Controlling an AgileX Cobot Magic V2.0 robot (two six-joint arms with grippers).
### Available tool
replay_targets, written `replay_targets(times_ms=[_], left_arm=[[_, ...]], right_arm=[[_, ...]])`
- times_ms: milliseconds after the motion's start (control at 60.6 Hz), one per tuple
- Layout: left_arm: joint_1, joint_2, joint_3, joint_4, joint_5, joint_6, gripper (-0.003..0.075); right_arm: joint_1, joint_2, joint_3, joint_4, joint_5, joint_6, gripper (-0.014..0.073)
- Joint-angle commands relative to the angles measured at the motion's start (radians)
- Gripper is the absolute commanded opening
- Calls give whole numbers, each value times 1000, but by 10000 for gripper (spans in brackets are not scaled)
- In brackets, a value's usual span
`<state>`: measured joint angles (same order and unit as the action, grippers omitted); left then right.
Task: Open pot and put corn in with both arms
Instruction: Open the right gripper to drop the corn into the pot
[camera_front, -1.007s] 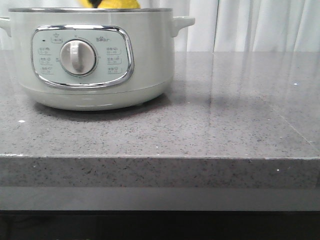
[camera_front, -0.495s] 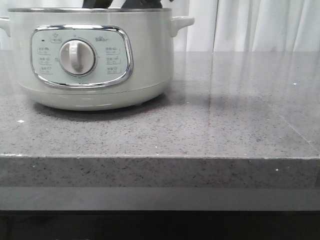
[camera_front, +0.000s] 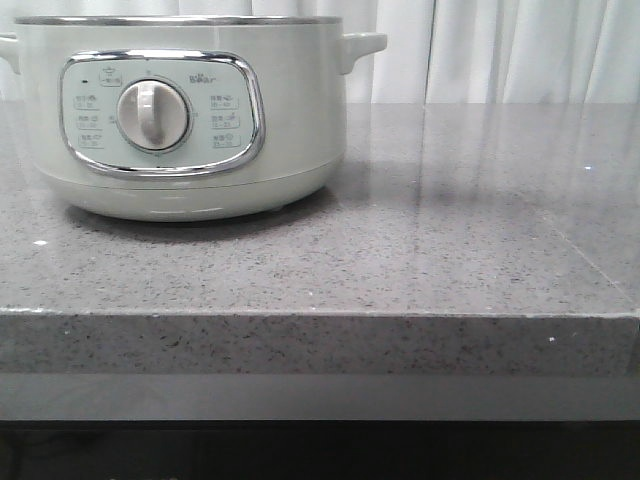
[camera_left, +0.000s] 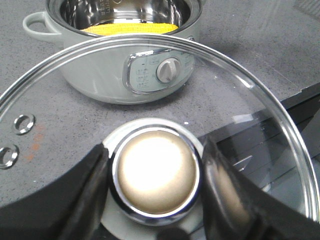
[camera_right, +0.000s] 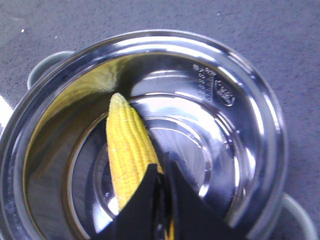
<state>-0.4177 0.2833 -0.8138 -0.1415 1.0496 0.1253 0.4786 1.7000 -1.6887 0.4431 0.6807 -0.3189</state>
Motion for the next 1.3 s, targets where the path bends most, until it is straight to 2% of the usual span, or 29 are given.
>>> replay_targets(times_ms=[0, 413, 512, 594, 925, 1090, 1288], left_arm=[[-8, 9, -33, -25, -153, -1, 169], [-8, 9, -33, -25, -153, -1, 169], [-8, 9, -33, -25, -153, -1, 169], [-8, 9, -33, -25, -153, -1, 169], [-8, 9, -33, -25, -157, -1, 169], [-8, 35, -41, -25, -165, -1, 169], [-8, 206, -119, -23, -214, -1, 169]], right_arm=[[-41, -102, 6, 6, -72, -9, -67], [-300, -474, 491, -45, -263, -9, -67], [-334, -593, 630, -75, -308, -9, -67], [-334, -692, 740, -126, -366, -10, -67], [-333, -1169, 1194, -126, -539, -10, -67], [-333, -1350, 1304, -126, -543, -10, -67], [-333, -1406, 1329, -126, -551, -10, -67]])
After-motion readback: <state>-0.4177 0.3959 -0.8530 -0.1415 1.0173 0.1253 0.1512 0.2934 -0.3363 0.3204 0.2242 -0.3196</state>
